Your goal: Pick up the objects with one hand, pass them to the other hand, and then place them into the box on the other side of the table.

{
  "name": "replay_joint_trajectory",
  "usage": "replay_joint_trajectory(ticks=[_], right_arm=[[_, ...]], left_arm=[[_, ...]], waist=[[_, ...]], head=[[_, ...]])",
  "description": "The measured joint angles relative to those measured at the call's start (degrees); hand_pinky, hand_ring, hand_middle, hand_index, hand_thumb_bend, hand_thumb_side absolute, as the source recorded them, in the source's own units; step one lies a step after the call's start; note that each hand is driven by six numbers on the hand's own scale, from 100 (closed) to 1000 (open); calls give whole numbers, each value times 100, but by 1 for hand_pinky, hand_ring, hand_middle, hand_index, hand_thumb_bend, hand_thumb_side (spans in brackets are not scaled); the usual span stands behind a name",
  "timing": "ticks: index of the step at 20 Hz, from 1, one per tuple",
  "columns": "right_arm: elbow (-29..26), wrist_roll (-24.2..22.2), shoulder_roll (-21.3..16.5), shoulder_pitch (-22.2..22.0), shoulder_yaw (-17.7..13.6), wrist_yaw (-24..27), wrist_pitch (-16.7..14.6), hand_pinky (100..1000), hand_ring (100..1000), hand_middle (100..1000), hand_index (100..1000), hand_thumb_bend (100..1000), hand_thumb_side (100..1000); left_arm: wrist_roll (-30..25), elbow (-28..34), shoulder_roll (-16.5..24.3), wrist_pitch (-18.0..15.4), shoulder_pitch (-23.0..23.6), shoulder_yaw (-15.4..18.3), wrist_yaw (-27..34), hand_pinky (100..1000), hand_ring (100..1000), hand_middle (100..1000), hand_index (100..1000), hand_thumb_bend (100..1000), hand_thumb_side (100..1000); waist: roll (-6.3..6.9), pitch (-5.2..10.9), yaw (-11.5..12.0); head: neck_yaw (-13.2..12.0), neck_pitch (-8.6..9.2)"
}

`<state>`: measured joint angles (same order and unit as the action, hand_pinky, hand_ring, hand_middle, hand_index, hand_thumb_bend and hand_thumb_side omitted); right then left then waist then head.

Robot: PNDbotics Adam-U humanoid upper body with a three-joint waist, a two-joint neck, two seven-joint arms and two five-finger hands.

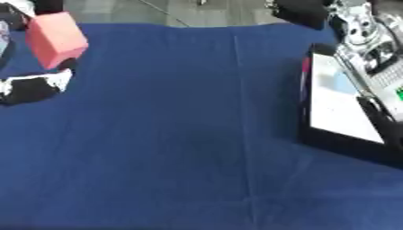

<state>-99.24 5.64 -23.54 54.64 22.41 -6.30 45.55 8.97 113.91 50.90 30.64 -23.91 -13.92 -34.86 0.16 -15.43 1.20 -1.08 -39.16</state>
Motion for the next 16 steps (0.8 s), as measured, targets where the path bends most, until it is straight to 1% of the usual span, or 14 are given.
replay_joint_trajectory(ticks=[1,2,6,8,10,14,16], right_arm=[[3,-95,14,29,35,-30,7,714,835,823,885,100,440],[6,-189,16,60,66,-62,13,722,837,824,884,100,393],[89,-623,10,226,212,-234,29,744,842,825,883,100,288],[154,-874,-1,332,292,-365,32,752,844,825,881,100,250],[219,-1138,-17,442,382,-523,26,767,845,824,878,100,168],[318,-1701,-40,614,510,-1006,-54,779,842,819,879,100,101],[346,-1954,-29,658,547,-1300,-120,784,837,817,880,100,100]], left_arm=[[23,0,-37,-55,-20,-22,-28,740,692,611,586,100,261],[47,0,-69,-106,-26,-36,-51,741,692,611,586,100,260],[161,0,-143,-313,-25,-83,-136,740,688,606,583,100,254],[246,0,-155,-421,-22,-99,-178,740,685,603,580,100,255],[329,-1,-178,-505,-7,-101,-207,739,679,598,576,100,268],[455,-35,-305,-625,28,-137,-191,732,664,590,574,100,275],[503,-52,-363,-676,29,-165,-187,722,648,585,571,100,288]], waist=[[-8,0,-5],[-18,0,-6],[-43,0,-42],[-64,0,-53],[-87,0,-77],[-106,1,-107],[-112,2,-110]], head=[[6,0],[12,0],[17,0],[17,0],[15,1],[16,1],[24,1]])
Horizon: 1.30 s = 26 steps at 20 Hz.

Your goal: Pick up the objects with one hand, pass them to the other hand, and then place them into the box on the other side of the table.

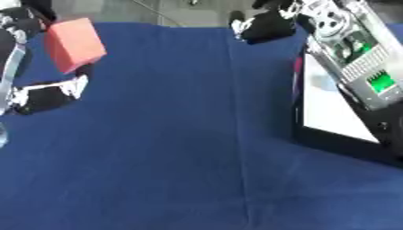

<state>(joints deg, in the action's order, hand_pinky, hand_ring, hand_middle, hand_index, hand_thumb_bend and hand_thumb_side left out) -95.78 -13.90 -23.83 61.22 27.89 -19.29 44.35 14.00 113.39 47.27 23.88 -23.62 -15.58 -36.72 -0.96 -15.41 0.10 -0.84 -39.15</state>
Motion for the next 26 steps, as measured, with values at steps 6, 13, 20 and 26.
replay_joint_trajectory(ticks=[6,13,20,26], right_arm=[[48,-590,185,90,127,-750,-158,788,825,817,887,100,100],[48,-1036,419,188,326,-1176,-153,786,823,821,898,100,100],[41,-1183,494,314,411,-1178,-421,792,831,824,898,100,100],[117,-840,457,475,453,-462,-882,755,825,819,906,100,100]], left_arm=[[14,-62,-198,-73,-22,-112,46,701,586,572,564,100,299],[-69,-121,-367,-155,-159,-257,-14,699,582,569,564,100,297],[-85,-242,-448,-266,-209,-360,-165,695,577,564,563,100,286],[85,-495,-496,-445,-212,-403,-258,696,576,563,562,100,287]], waist=[[-3,10,-2],[-22,24,-13],[-22,28,-43],[-22,29,-62]], head=[[40,-2],[35,-5],[-17,-6],[-33,-12]])
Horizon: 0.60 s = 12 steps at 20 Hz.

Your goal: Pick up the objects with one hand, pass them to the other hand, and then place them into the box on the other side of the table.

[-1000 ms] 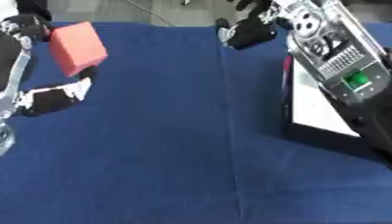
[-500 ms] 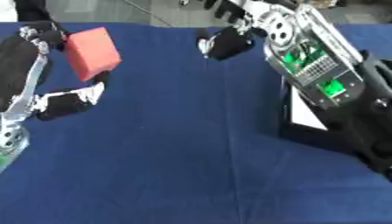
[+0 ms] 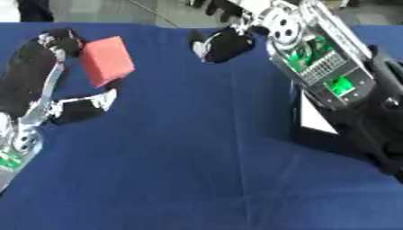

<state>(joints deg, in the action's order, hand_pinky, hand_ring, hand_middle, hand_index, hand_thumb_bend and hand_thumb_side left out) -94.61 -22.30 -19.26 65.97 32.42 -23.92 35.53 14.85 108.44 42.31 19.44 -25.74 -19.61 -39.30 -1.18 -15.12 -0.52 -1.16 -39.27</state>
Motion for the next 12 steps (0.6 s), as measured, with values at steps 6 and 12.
replay_joint_trajectory(ticks=[6,12], right_arm=[[143,805,-16,4,87,1256,-557,742,824,817,903,100,100],[335,955,60,1,246,1765,-756,740,819,809,891,100,100]], left_arm=[[148,-90,-51,-140,-3,-25,0,695,573,560,562,100,279],[316,-106,-99,-292,-35,-25,-122,685,562,547,556,100,275]], waist=[[4,0,-5],[6,0,10]], head=[[0,-2],[8,-3]])
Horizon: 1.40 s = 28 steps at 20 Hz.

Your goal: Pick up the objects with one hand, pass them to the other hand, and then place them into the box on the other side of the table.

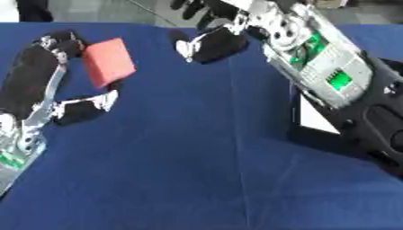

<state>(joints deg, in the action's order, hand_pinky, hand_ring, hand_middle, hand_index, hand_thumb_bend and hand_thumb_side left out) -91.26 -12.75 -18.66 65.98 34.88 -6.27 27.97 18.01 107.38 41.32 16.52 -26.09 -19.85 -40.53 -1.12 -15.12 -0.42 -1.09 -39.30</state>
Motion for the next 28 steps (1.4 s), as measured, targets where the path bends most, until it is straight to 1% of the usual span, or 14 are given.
replay_joint_trajectory(ticks=[3,6,10,13,16,20,24,28], right_arm=[[87,-57,89,-15,73,10,-77,746,821,813,892,100,100],[158,-165,195,-15,137,-89,-169,753,825,819,893,100,100],[267,-297,338,-13,190,-309,-270,752,825,818,894,100,100],[333,-344,413,-10,210,-364,-323,748,824,815,893,100,100],[337,-315,435,6,225,-352,-367,746,823,813,893,100,100],[337,-276,431,38,225,-228,-416,745,826,816,896,100,100],[345,-343,404,111,228,-46,-478,755,836,822,902,100,100],[402,-567,382,158,265,-91,-592,767,829,818,904,100,100]], left_arm=[[84,-67,-52,-78,-17,-1,-91,671,555,540,554,100,293],[151,-195,-126,-152,-74,-25,-93,663,556,540,555,100,293],[208,-366,-207,-347,-160,-59,-145,649,554,539,555,100,295],[216,-438,-247,-485,-167,-113,-164,653,556,540,557,100,303],[176,-405,-247,-691,-165,-198,-81,661,556,540,557,100,314],[26,-188,-216,-888,-158,-314,94,666,556,540,557,100,309],[-101,-16,-136,-879,-156,-344,127,662,553,536,556,100,304],[-143,53,-136,-771,-158,-345,127,652,546,529,555,100,298]], waist=[[1,0,11],[4,0,29],[14,3,47],[20,14,50],[35,15,49],[38,15,33],[40,15,5],[40,15,0]], head=[[7,0],[21,-2],[26,-17],[28,-38],[21,-38],[9,-38],[-10,-38],[-29,-38]])
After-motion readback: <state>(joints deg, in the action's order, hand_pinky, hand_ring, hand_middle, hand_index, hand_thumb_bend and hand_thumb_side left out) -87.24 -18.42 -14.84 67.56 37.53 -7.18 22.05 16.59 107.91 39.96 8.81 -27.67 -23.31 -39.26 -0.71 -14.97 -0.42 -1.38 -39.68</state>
